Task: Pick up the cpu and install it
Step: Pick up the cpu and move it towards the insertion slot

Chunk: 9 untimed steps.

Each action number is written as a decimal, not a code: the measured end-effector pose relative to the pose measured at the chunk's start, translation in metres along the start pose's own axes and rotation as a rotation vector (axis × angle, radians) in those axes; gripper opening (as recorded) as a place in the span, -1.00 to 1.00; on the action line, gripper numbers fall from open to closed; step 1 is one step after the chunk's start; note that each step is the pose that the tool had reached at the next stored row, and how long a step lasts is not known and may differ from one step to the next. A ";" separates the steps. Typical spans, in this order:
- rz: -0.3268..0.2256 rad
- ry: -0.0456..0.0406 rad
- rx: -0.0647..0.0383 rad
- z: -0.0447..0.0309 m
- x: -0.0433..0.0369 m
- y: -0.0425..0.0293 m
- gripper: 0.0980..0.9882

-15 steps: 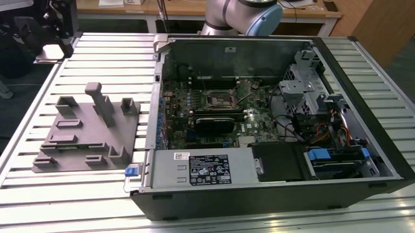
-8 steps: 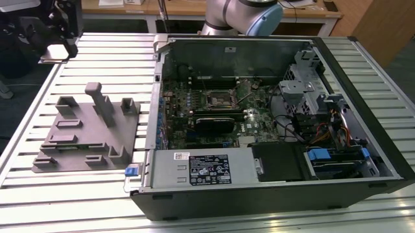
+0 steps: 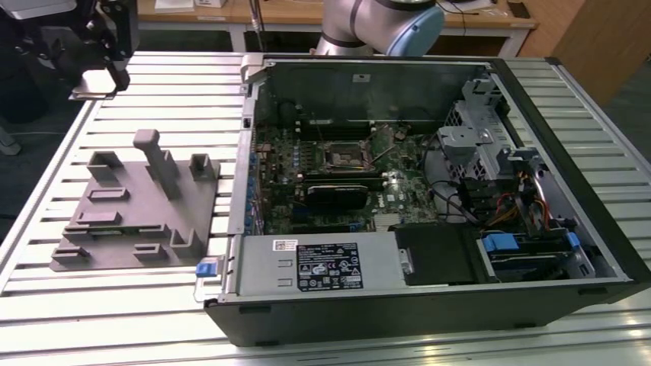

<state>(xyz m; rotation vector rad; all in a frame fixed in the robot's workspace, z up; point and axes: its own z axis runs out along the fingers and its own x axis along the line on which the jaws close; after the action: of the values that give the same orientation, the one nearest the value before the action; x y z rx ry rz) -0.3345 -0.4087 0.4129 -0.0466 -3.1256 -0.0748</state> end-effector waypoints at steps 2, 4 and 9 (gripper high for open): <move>0.000 0.0000 0.000 0.0000 -0.0021 0.0001 0.00; 0.000 -0.0001 0.000 0.0000 -0.0042 0.0001 0.00; 0.000 0.0001 0.000 -0.0001 -0.0091 0.0003 0.00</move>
<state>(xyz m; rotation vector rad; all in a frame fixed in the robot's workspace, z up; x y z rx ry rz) -0.3254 -0.4086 0.4129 -0.0466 -3.1256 -0.0754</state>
